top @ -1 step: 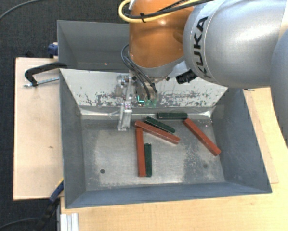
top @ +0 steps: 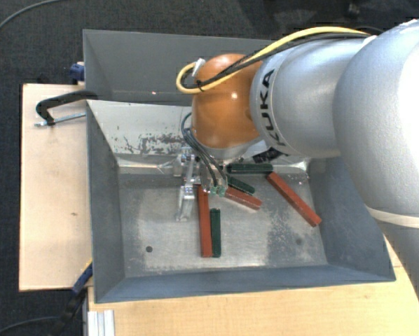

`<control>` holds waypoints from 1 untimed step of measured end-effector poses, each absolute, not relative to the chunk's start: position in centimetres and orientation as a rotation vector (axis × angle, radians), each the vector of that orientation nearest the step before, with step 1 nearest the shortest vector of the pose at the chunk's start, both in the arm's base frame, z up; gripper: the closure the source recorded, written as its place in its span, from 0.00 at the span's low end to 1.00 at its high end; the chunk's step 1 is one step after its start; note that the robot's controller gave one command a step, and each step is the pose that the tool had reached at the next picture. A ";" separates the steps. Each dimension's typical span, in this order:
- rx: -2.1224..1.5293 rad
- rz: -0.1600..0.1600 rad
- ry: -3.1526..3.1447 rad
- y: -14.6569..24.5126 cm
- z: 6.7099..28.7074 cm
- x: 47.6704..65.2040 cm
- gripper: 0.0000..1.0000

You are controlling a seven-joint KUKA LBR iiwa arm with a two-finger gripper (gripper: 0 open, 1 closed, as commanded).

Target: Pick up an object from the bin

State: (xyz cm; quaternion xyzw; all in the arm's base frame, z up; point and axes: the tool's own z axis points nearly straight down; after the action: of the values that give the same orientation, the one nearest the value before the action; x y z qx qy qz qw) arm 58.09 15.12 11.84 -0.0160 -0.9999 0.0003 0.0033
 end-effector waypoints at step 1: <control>0.287 0.002 -3.131 4.1 7.1 55.4 0.00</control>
Offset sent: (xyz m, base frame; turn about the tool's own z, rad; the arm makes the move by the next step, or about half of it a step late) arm -0.0276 -0.1077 -0.0484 -0.2191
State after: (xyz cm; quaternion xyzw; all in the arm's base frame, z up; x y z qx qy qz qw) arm 55.44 4.08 7.06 0.0914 -0.9958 0.0005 -0.0013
